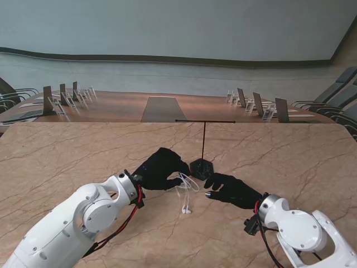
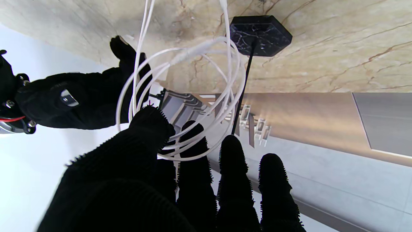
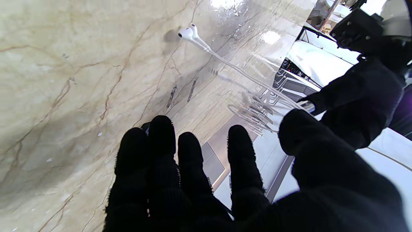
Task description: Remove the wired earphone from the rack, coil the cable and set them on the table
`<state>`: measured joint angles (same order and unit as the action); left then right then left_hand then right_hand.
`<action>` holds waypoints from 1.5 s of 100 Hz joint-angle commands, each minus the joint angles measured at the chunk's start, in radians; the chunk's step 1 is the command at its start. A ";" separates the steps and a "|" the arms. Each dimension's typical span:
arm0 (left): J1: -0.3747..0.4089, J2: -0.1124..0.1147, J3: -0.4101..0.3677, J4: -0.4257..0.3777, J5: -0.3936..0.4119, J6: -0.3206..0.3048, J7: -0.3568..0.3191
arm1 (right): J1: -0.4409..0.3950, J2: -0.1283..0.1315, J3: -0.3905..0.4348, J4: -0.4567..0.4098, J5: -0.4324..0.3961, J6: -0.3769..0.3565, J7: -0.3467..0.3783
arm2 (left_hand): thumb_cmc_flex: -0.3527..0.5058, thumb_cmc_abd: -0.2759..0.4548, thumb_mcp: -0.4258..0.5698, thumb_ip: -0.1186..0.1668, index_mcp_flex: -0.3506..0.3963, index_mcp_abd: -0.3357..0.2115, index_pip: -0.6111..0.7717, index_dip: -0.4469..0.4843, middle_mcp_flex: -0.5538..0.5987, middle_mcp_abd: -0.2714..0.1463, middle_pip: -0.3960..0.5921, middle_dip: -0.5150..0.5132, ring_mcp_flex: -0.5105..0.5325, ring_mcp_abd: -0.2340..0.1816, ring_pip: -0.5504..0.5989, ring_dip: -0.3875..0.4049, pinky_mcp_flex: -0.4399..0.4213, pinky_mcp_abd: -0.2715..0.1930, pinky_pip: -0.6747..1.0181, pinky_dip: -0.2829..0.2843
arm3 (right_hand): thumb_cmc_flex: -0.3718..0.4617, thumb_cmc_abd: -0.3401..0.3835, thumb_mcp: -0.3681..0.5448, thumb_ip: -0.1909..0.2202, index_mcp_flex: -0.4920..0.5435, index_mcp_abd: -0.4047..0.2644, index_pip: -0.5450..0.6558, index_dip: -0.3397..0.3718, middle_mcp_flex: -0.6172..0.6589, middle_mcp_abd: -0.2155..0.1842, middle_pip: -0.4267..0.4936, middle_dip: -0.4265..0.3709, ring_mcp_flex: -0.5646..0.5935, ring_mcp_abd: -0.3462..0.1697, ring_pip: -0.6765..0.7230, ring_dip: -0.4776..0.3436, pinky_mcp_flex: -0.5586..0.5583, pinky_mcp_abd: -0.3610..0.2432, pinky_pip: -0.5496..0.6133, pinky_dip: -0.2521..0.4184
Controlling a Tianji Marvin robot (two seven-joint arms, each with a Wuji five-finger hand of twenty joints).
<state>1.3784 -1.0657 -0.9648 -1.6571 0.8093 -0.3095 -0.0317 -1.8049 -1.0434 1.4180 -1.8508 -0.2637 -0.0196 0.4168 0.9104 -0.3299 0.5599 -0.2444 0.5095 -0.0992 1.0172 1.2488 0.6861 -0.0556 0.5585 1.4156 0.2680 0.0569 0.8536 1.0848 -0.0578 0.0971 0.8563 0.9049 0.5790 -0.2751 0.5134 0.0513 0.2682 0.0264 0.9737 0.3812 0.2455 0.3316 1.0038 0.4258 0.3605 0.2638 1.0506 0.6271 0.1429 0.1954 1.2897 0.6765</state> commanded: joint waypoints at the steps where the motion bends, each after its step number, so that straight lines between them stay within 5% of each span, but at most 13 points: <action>1: -0.006 -0.011 0.004 0.003 -0.008 0.007 0.005 | -0.032 0.000 0.005 -0.020 -0.010 -0.010 -0.011 | 0.039 0.037 0.021 0.032 0.024 -0.043 0.140 0.032 0.042 0.014 0.052 0.045 0.042 0.030 0.049 0.039 0.006 0.023 0.074 -0.017 | 0.023 0.019 0.016 -0.018 0.000 -0.034 0.073 0.002 0.031 0.014 0.044 0.024 0.052 0.027 0.055 0.018 0.027 -0.005 0.065 0.026; 11: -0.016 -0.013 0.010 0.007 -0.012 0.018 0.009 | -0.063 -0.002 0.018 -0.040 -0.031 -0.037 -0.032 | 0.034 0.035 0.026 0.034 0.026 -0.044 0.138 0.033 0.074 0.020 0.081 0.055 0.074 0.053 0.082 0.056 0.027 0.036 0.133 -0.009 | 0.034 -0.024 0.054 -0.052 0.035 -0.048 0.143 -0.063 0.105 0.030 0.073 0.042 0.120 0.041 0.095 0.027 0.077 0.014 0.125 0.030; 32: -0.040 -0.021 0.028 0.002 -0.036 0.065 0.007 | -0.088 -0.005 0.008 -0.061 -0.080 -0.093 -0.074 | 0.015 0.021 0.062 0.038 0.037 -0.032 0.136 0.033 0.176 0.046 0.147 0.027 0.190 0.117 0.160 0.077 0.094 0.090 0.275 0.010 | 0.064 -0.102 0.112 -0.099 0.112 -0.107 0.182 -0.106 0.249 0.036 0.096 0.061 0.267 0.059 0.157 0.038 0.202 0.054 0.230 0.029; 52: -0.063 -0.024 0.051 -0.014 -0.048 0.122 -0.013 | -0.074 -0.011 -0.036 -0.060 -0.127 -0.130 -0.126 | 0.009 0.026 0.062 0.048 0.034 -0.027 0.135 0.035 0.203 0.059 0.229 0.006 0.245 0.137 0.237 0.101 0.124 0.118 0.380 0.023 | 0.097 -0.169 0.150 -0.139 0.214 -0.174 0.210 -0.128 0.394 0.041 0.115 0.071 0.412 0.080 0.213 0.044 0.342 0.106 0.296 0.031; 87: -0.087 -0.038 0.092 -0.044 -0.078 0.209 -0.002 | -0.017 -0.020 -0.119 -0.014 -0.144 -0.121 -0.182 | -0.017 0.019 0.097 0.054 0.034 -0.019 0.136 0.035 0.235 0.075 0.311 -0.039 0.314 0.162 0.331 0.117 0.184 0.164 0.456 0.063 | 0.100 -0.200 0.189 -0.184 0.235 -0.266 0.103 -0.203 0.413 0.032 0.098 0.073 0.431 0.084 0.214 0.035 0.371 0.114 0.313 0.011; 100: -0.085 -0.042 0.100 -0.055 -0.089 0.228 0.001 | 0.015 -0.026 -0.154 0.016 -0.149 -0.093 -0.208 | -0.018 0.014 0.100 0.058 0.039 -0.018 0.135 0.034 0.262 0.082 0.329 -0.052 0.352 0.176 0.365 0.123 0.217 0.188 0.481 0.086 | 0.088 -0.201 0.197 -0.190 0.218 -0.247 0.073 -0.213 0.393 0.032 0.092 0.072 0.416 0.082 0.211 0.035 0.359 0.108 0.308 0.007; 108: -0.083 -0.042 0.103 -0.064 -0.094 0.240 -0.002 | 0.032 -0.030 -0.172 0.033 -0.151 -0.076 -0.226 | -0.021 0.015 0.100 0.059 0.038 -0.019 0.133 0.034 0.286 0.079 0.345 -0.071 0.387 0.182 0.390 0.124 0.249 0.205 0.500 0.104 | 0.050 -0.204 0.254 -0.183 0.187 -0.146 0.020 -0.182 0.381 0.027 0.097 0.075 0.409 0.078 0.212 0.036 0.353 0.102 0.308 0.002; 117: -0.081 -0.044 0.109 -0.070 -0.099 0.252 -0.002 | 0.049 -0.034 -0.185 0.053 -0.155 -0.065 -0.241 | -0.023 0.014 0.103 0.060 0.039 -0.021 0.130 0.036 0.294 0.078 0.370 -0.113 0.406 0.185 0.410 0.110 0.271 0.218 0.501 0.136 | 0.023 -0.209 0.295 -0.162 0.168 -0.110 -0.003 -0.143 0.356 0.020 0.101 0.076 0.393 0.068 0.210 0.036 0.341 0.092 0.303 -0.001; 123: -0.081 -0.044 0.112 -0.074 -0.104 0.259 -0.004 | 0.059 -0.037 -0.193 0.066 -0.158 -0.061 -0.255 | -0.022 0.015 0.101 0.060 0.040 -0.021 0.130 0.036 0.302 0.080 0.370 -0.120 0.421 0.187 0.420 0.111 0.285 0.224 0.509 0.140 | 0.011 -0.210 0.312 -0.146 0.161 -0.099 -0.036 -0.058 0.343 0.022 0.104 0.075 0.385 0.066 0.211 0.037 0.336 0.088 0.301 -0.002; 150: -0.078 -0.046 0.118 -0.085 -0.124 0.279 -0.014 | 0.094 -0.045 -0.214 0.105 -0.168 -0.039 -0.287 | -0.019 0.017 0.094 0.061 0.039 -0.021 0.124 0.038 0.327 0.078 0.374 -0.171 0.463 0.192 0.443 0.104 0.328 0.249 0.530 0.154 | -0.007 -0.228 0.319 -0.148 0.058 -0.076 -0.065 -0.049 0.279 0.015 0.102 0.075 0.344 0.050 0.208 0.039 0.301 0.068 0.287 -0.003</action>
<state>1.2905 -1.1043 -0.8476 -1.7307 0.6898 -0.0352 -0.0435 -1.7148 -1.0797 1.2082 -1.7519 -0.4274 -0.0630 0.1398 0.8723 -0.3336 0.6207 -0.2389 0.5095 -0.0834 1.0322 1.2488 0.9779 0.0120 0.8985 1.2556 0.7052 0.2298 1.2640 1.1844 0.2641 0.3096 1.3403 1.0348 0.5967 -0.4657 0.8055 -0.0971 0.3637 -0.0554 0.9167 0.3261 0.5497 0.3590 1.0893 0.4863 0.7187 0.2855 1.2179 0.6543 0.4545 0.3142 1.5530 0.6816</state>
